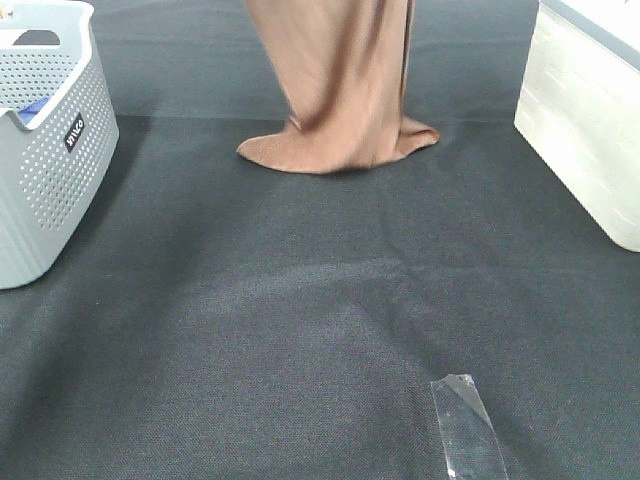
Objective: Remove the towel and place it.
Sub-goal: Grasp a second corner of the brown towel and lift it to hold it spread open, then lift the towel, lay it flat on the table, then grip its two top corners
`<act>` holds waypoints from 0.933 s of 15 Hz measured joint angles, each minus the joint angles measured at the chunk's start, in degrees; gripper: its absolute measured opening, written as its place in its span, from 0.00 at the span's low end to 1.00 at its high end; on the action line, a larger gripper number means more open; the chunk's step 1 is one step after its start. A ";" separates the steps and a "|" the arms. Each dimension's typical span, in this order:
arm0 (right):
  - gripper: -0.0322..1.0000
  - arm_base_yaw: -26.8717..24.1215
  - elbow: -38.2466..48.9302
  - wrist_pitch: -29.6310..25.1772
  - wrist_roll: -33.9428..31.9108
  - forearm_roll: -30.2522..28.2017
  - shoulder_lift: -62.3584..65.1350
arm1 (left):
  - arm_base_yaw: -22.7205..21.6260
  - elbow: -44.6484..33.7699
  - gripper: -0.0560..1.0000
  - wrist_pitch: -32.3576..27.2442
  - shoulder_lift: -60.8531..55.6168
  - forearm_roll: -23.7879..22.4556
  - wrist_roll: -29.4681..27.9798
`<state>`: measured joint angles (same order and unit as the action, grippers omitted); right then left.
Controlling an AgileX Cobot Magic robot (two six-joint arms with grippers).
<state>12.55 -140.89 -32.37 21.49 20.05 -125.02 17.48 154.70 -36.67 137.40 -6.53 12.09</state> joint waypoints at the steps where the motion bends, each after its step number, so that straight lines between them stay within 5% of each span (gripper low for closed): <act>1: 0.04 0.00 0.00 -5.33 -3.78 -3.50 0.00 | 0.17 0.00 0.05 -6.07 -1.09 1.32 0.00; 2: 0.04 0.00 0.00 -17.13 -9.80 -10.20 0.29 | 0.23 0.23 0.05 -16.33 -3.95 4.07 -0.06; 7: 0.04 0.00 0.00 -35.52 -13.18 -11.80 4.47 | 0.46 0.40 0.05 -31.68 -7.68 9.85 -1.09; 11: 0.04 0.00 2.12 -37.47 -13.41 -12.38 8.25 | 0.46 -6.19 0.05 -32.66 -11.97 14.38 -1.78; 14: 0.04 0.00 16.33 -37.47 -13.41 -11.17 17.48 | 0.69 -23.61 0.05 -32.49 -23.89 16.79 -1.83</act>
<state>12.55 -124.56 -69.84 8.08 8.88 -107.54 18.16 131.09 -69.16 113.50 10.26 10.26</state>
